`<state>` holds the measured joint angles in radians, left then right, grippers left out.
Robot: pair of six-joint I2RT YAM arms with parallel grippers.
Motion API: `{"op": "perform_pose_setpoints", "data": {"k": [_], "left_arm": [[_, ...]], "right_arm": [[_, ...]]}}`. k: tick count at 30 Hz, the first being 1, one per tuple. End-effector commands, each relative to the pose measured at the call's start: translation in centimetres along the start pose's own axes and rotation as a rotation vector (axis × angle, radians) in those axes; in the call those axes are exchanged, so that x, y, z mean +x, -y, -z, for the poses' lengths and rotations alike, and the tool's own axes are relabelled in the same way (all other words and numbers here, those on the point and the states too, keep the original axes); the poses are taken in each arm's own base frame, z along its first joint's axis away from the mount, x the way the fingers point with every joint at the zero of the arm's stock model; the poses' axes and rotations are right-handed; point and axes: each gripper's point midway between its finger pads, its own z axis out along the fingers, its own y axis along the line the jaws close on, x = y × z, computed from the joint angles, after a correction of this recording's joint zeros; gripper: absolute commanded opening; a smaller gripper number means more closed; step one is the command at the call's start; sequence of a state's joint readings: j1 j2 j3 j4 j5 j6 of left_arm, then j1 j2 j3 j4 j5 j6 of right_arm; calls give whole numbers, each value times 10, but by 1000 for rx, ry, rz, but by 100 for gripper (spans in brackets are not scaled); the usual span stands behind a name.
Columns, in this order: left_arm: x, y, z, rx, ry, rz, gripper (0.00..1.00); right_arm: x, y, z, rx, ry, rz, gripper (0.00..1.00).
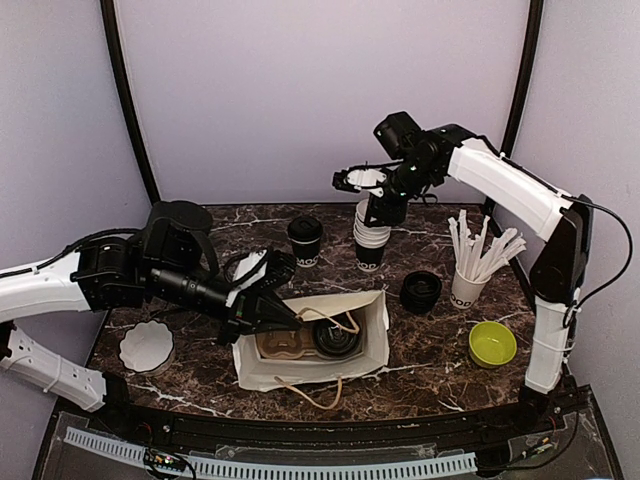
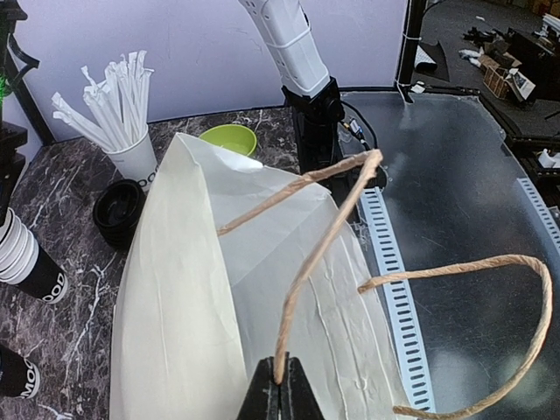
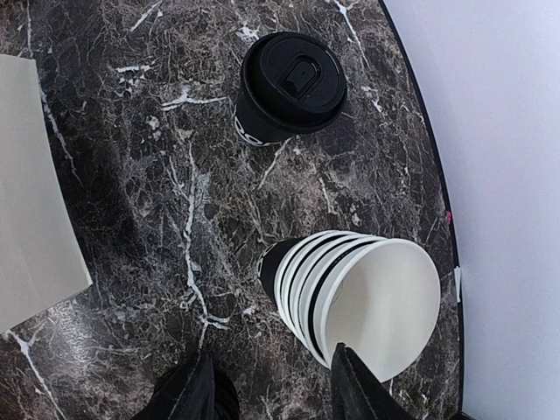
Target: Pack the takeout coffee
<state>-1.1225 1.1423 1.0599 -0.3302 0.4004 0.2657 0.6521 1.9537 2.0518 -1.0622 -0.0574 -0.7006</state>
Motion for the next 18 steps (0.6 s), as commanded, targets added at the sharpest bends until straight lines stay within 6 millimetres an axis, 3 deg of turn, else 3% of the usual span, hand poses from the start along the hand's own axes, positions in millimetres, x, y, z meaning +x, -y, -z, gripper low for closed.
{"op": "perform_pose_setpoints", "data": {"k": [1,8,18], "left_arm": [[-10,-7,3,-38,6,-47,0],[-5,-14,-3,-64,-30,-53,0],[-20,-44,6,-205,21,-49,0]], "right_arm": [[-2,13,-11,29,8,-32,45],[3,30,-26,39,0,-72,43],[5,44,-38,63,-3,-91,42]]}}
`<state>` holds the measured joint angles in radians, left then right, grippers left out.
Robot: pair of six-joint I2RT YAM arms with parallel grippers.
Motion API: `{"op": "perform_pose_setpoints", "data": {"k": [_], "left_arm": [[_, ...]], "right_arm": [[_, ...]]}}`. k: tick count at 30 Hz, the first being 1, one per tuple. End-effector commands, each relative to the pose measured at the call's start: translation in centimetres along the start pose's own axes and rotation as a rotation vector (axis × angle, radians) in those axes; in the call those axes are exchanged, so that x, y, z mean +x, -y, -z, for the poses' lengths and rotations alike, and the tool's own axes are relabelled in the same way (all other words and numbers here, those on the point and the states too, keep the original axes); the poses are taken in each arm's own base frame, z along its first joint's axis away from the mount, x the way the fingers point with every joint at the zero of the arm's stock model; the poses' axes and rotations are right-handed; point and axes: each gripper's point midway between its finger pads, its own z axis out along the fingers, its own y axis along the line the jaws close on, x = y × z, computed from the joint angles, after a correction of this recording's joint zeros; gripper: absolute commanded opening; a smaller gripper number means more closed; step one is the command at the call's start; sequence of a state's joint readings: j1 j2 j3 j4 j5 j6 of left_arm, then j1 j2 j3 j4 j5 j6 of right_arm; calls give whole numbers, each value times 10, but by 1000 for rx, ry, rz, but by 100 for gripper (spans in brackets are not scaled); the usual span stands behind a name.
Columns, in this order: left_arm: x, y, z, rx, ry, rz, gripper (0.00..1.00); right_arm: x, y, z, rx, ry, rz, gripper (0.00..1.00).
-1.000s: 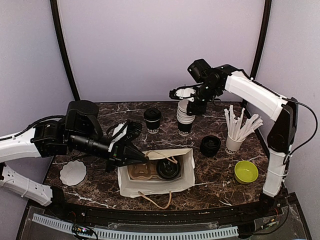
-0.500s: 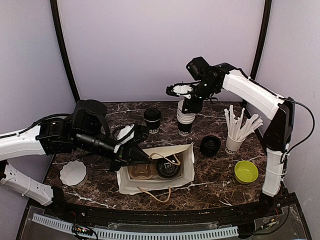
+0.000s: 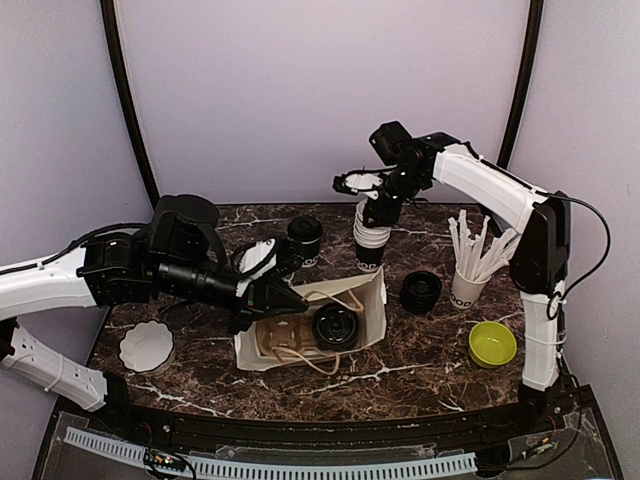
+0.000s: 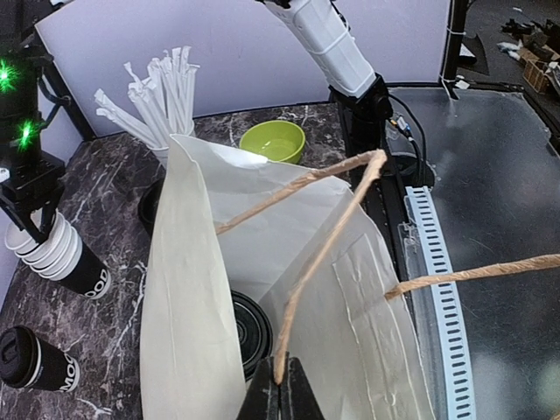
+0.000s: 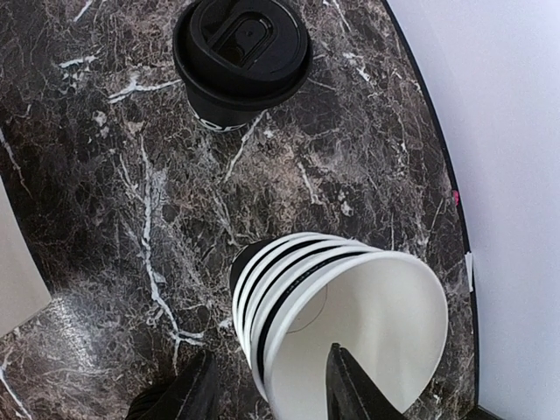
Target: Pack the takeout coffee
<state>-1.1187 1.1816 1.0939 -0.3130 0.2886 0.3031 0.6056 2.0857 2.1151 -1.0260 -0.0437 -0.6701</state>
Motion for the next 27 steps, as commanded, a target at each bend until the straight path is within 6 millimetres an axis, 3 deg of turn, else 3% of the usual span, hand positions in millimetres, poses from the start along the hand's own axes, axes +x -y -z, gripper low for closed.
{"op": "perform_pose_setpoints", "data": {"k": [1,10,16,27], "left_arm": [[-16,-27,10,-116,45,-4,0],[-25,-74,22,-234,106,51,0],[-24,-86,21,-272,104,67,3],[-34,-117,38,-430,117,81,36]], "right_arm": [[-12,18,5,50,47,-22,41],[-10,17,-4,12,44,-29,31],[-8,15,-8,3,37,-35,23],[-10,20,-3,8,55,-42,0]]}}
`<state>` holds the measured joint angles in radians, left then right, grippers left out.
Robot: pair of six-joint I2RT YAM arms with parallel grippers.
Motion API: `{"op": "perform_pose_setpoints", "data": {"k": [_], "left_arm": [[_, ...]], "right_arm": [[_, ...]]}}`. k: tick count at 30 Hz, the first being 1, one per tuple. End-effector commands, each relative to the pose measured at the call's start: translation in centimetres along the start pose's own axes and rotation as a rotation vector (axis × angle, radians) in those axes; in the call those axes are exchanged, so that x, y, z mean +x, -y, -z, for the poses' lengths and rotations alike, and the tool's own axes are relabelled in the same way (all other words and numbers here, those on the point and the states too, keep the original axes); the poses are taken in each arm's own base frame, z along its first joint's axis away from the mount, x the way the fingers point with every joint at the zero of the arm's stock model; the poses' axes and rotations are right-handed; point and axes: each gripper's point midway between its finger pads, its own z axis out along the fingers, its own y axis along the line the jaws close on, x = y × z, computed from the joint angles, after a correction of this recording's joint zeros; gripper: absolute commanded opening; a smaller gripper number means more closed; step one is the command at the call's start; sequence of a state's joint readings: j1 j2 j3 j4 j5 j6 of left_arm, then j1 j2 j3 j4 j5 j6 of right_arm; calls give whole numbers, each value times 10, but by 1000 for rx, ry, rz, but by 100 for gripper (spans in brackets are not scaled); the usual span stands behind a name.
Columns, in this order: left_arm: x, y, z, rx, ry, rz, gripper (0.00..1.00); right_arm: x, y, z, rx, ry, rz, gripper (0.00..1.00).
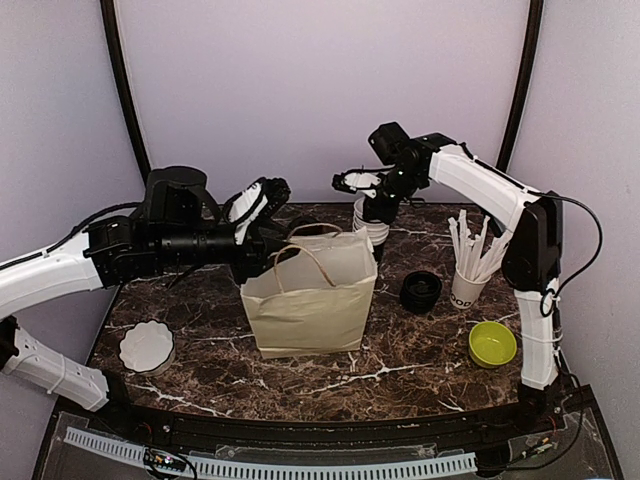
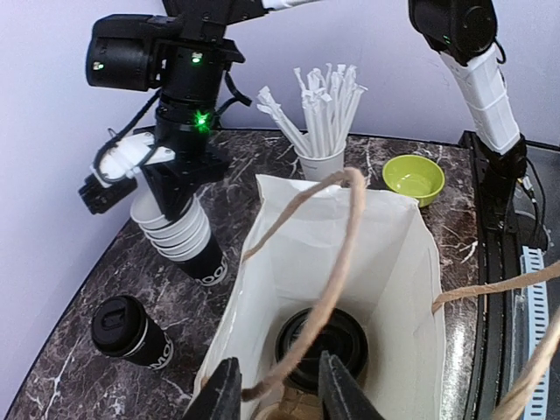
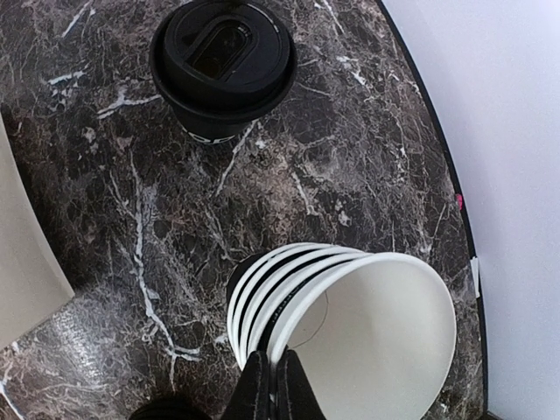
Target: Pack the takeout coffee
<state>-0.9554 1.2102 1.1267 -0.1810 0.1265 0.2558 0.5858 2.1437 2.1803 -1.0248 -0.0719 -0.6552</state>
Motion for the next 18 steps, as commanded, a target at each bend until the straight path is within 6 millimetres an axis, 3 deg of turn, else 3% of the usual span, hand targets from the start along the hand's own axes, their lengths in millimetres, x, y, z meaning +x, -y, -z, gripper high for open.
{"op": "perform_pose_setpoints", "data": {"k": [1,9,18], "left_arm": [[-29,-23,11,-98,71,4,40],[-45,-33,22,-135,98,6,54],[-62,-43,34,-177,131,-2,65]], "right_arm": [[-8,9,10,14,41,-11,0],[-15,13,32,44,71,-6,0],[-20,17,52,83,92,20,0]]}}
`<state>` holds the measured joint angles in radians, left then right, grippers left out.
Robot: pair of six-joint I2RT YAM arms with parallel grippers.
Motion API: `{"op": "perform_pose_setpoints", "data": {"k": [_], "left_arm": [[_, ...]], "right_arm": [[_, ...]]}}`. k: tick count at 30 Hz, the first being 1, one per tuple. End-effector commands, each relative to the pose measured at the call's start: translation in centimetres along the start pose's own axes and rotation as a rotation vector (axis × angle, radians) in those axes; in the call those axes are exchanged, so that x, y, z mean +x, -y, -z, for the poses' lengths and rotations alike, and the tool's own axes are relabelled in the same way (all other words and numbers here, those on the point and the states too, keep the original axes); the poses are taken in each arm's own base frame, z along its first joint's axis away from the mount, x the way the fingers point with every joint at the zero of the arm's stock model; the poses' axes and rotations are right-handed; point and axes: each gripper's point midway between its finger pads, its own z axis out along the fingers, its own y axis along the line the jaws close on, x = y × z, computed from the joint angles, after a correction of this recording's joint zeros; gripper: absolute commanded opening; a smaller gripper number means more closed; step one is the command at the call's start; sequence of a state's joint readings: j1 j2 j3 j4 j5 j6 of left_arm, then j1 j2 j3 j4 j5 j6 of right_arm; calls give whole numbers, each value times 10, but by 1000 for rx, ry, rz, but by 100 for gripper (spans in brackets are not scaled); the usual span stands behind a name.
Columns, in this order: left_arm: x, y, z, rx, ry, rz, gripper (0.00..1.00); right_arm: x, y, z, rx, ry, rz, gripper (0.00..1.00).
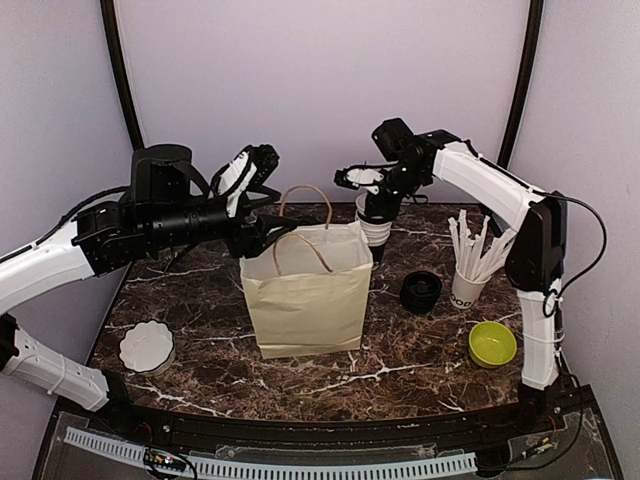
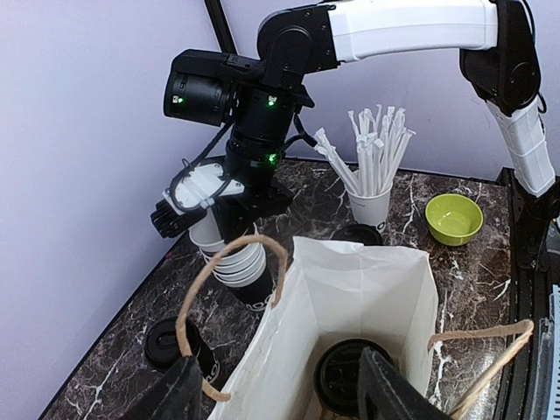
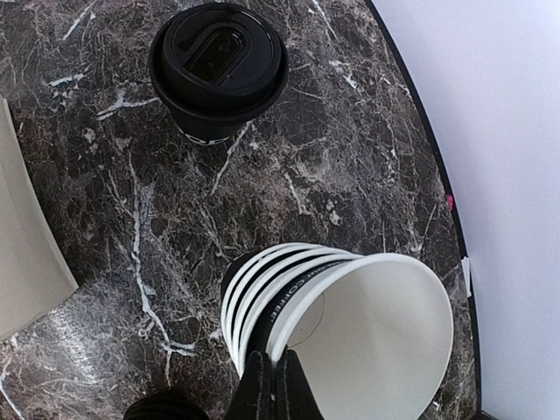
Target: Pack the takeout coffee
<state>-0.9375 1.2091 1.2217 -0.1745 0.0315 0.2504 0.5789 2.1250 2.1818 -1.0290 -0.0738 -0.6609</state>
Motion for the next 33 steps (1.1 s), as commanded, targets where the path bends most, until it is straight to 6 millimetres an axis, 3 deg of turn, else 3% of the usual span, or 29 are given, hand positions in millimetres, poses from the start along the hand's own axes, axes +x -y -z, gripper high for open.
{"op": "perform_pose_setpoints", "data": {"k": [1,8,13,21,26,30,33], "left_arm": [[-25,-17,15,-67,55,-2,65],[-44,-31,22,-126,70,-14,72],[-54,-45,29,-199,75,-47,77],[-74,-68,40,-313,103,-67,81],[-74,-90,36,-421,69,-52,83],[-80,-105,39,-498,71,-15,84],[-86,-111,44,-527,94,14,85]], "right_arm": [[-22,12,46,71,92,20,0],[-31,16,78,123,134,40,0],[-46,14,113,179,187,74,0],[-56,-10,181,228,278,133,0],[-36,-41,210,180,289,184,0],[-7,-87,229,48,291,253,0],[18,-113,228,-20,267,273,0]]}}
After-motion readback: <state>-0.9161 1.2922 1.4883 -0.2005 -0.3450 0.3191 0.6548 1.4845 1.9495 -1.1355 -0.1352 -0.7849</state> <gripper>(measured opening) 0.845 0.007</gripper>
